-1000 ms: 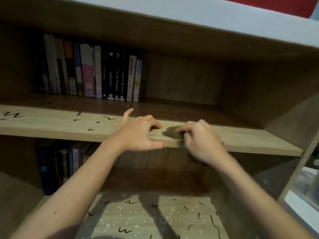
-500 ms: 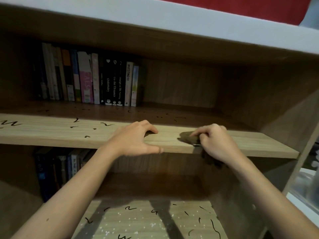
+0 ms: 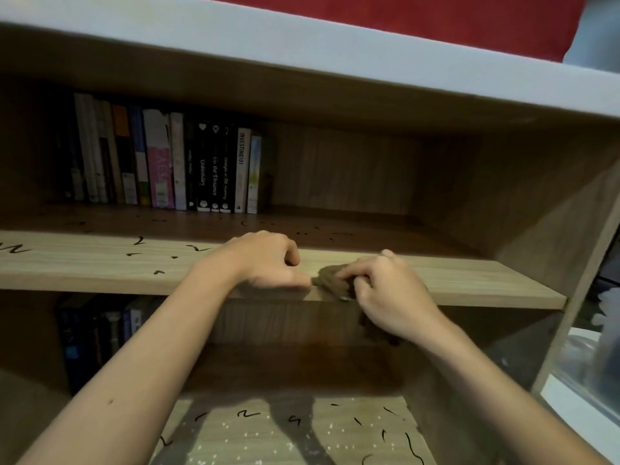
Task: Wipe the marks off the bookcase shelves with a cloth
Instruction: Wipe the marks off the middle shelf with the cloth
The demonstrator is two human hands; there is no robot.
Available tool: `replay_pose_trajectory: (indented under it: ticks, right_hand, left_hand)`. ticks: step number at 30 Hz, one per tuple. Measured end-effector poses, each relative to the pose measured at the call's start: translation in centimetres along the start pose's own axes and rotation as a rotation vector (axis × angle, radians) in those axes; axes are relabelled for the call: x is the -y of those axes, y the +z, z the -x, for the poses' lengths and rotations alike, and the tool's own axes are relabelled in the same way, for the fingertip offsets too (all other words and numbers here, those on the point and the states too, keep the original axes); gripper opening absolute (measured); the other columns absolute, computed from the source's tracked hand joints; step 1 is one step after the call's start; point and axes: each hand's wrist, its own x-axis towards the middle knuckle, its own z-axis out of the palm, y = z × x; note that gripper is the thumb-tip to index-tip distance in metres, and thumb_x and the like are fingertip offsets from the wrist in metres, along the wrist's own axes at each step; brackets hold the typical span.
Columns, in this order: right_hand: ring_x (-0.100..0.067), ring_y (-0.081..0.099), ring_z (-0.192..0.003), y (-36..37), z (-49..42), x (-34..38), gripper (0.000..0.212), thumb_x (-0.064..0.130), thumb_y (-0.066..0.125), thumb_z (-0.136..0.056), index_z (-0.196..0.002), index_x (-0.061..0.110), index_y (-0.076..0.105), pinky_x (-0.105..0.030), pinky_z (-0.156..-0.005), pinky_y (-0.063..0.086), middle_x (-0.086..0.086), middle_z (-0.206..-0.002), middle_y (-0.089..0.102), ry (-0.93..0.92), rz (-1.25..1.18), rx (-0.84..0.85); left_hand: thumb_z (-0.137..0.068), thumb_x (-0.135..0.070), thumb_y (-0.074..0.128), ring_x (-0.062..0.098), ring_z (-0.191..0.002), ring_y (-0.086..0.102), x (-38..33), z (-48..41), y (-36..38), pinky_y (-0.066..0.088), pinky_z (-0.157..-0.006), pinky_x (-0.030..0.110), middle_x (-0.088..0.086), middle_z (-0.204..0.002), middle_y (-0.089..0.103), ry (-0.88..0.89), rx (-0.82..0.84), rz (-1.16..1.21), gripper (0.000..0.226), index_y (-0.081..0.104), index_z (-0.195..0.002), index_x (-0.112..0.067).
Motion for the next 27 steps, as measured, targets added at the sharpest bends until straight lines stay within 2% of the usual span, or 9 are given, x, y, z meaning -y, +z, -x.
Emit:
replay_pose_trajectory:
  ticks: [3,6,10,12,15,19,22,24,27]
  right_hand:
    - [-0.010,0.060,-0.072,-3.2,-2.7,-1.0,0.036,0.006,0.039,-0.090,-0.096,0.021,0.071,-0.021,-0.062,0.050,0.000,-0.092,0.067,0.095,-0.145,-0.004]
    - [-0.019,0.060,-0.088,-2.0,-5.6,-3.3,0.034,0.015,0.039,-0.090,-0.108,0.022,0.067,-0.032,-0.077,0.052,-0.010,-0.106,0.066,0.159,-0.052,0.007]
    - [-0.028,0.049,-0.113,0.7,-5.9,-5.1,0.037,0.032,0.036,-0.090,-0.116,0.031,0.062,-0.042,-0.093,0.041,-0.005,-0.116,0.062,0.158,0.024,0.132]
    - [-0.029,0.045,-0.117,0.4,-7.6,-6.4,0.036,0.032,0.034,-0.095,-0.119,0.027,0.059,-0.046,-0.099,0.033,-0.004,-0.119,0.059,0.236,0.103,0.135]
    - [-0.032,0.049,-0.113,0.8,-11.3,-6.6,0.035,0.030,0.034,-0.096,-0.118,0.013,0.055,-0.048,-0.100,0.037,-0.012,-0.122,0.056,0.276,0.128,0.230]
    - [-0.023,0.053,-0.109,2.8,-13.9,-4.9,0.035,0.022,0.035,-0.096,-0.124,0.020,0.056,-0.037,-0.099,0.041,0.000,-0.125,0.055,0.097,0.053,0.304]
    - [-0.013,0.053,-0.102,1.6,-12.7,-5.9,0.036,0.015,0.037,-0.097,-0.128,0.023,0.053,-0.022,-0.086,0.042,0.009,-0.113,0.051,0.035,0.064,0.363]
    - [-0.015,0.053,-0.096,0.9,-13.4,-7.0,0.037,0.013,0.034,-0.097,-0.129,0.022,0.052,-0.020,-0.078,0.041,0.003,-0.113,0.055,0.093,0.128,0.349]
    - [-0.021,0.055,-0.106,1.9,-14.6,-6.2,0.040,0.010,0.033,-0.097,-0.131,0.023,0.051,-0.025,-0.088,0.042,-0.005,-0.129,0.055,0.054,0.113,0.350]
  left_hand:
    - [-0.082,-0.047,0.057,0.020,-0.099,0.058,-0.8,-2.2,-0.9,0.049,-0.088,0.037,0.001,-0.110,0.063,-0.021,0.049,0.017,0.037,0.064,-0.106,-0.019]
    - [-0.089,-0.031,0.055,0.019,-0.111,0.052,-1.7,-4.5,-0.4,0.045,-0.094,0.035,0.004,-0.127,0.054,-0.014,0.039,0.055,0.040,0.051,-0.126,-0.018]
    - [-0.090,-0.048,0.050,0.024,-0.121,0.046,-1.7,-7.0,0.2,0.038,-0.096,0.035,0.007,-0.137,0.046,-0.129,0.073,0.024,0.059,0.041,-0.136,-0.013]
    - [-0.090,-0.054,0.046,0.027,-0.128,0.040,-1.3,-7.7,0.2,0.034,-0.102,0.037,0.009,-0.145,0.038,-0.196,0.185,0.079,0.068,0.034,-0.141,-0.010]
    - [-0.088,-0.057,0.048,0.028,-0.133,0.034,-1.0,-8.2,0.2,0.031,-0.105,0.039,0.009,-0.150,0.030,-0.243,0.258,0.128,0.077,0.027,-0.145,-0.009]
    - [-0.086,-0.057,0.051,0.026,-0.124,0.043,-0.8,-8.9,0.0,0.035,-0.099,0.035,0.008,-0.140,0.043,-0.243,0.260,0.117,0.070,0.040,-0.137,-0.009]
    - [-0.087,-0.057,0.049,0.026,-0.123,0.044,-0.4,-9.4,0.2,0.035,-0.100,0.037,0.008,-0.139,0.044,-0.220,0.267,0.112,0.069,0.041,-0.136,-0.010]
    - [-0.088,-0.057,0.047,0.027,-0.127,0.041,-0.2,-9.7,0.1,0.033,-0.103,0.038,0.009,-0.143,0.040,-0.219,0.280,0.109,0.070,0.039,-0.138,-0.009]
    - [-0.090,-0.057,0.043,0.026,-0.129,0.039,-0.5,-9.8,-0.1,0.031,-0.103,0.036,0.008,-0.144,0.039,-0.231,0.335,0.098,0.068,0.039,-0.138,-0.009]
